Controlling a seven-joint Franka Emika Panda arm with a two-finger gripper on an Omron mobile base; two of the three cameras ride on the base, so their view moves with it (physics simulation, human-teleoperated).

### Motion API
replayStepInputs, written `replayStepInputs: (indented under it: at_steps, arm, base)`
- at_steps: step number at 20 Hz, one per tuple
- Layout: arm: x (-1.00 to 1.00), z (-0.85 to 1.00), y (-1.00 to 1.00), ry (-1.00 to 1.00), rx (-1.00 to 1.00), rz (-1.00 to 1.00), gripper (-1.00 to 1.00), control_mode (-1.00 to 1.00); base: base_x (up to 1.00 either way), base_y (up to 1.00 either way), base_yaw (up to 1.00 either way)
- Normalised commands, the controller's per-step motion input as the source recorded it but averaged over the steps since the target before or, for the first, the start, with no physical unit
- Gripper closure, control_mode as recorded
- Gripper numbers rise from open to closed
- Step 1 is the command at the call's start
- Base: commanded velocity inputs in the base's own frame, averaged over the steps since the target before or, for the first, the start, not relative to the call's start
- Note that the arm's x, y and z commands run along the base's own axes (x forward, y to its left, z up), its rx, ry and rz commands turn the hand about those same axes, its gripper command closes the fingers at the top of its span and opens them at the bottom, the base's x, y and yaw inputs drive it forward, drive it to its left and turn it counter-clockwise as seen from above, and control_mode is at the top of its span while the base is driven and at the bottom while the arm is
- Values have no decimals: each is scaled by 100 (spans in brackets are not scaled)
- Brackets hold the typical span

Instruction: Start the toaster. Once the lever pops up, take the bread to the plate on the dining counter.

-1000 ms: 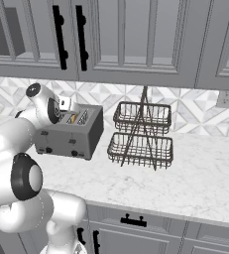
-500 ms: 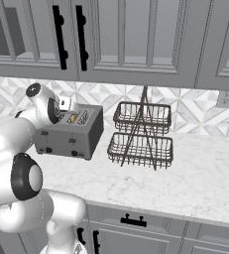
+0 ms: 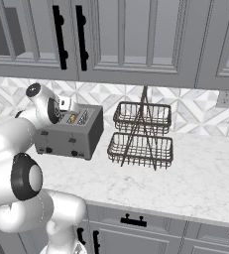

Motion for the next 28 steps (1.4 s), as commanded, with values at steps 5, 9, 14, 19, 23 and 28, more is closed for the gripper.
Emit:
replayStepInputs:
  at_steps: [5, 9, 14, 19, 23, 28]
  arm:
    - [0, 0, 0, 0, 0, 0, -100, -100]
    - [0, 0, 0, 0, 0, 0, -100, -100]
    - [0, 0, 0, 0, 0, 0, -100, -100]
    - [0, 0, 0, 0, 0, 0, -100, -100]
    - [0, 0, 0, 0, 0, 0, -100, -100]
    - [0, 0, 0, 0, 0, 0, -100, -100]
  base:
    - [0, 0, 0]
    - [0, 0, 0]
    - [0, 0, 0]
    - [0, 0, 0]
    - [0, 0, 0]
    - [0, 0, 0]
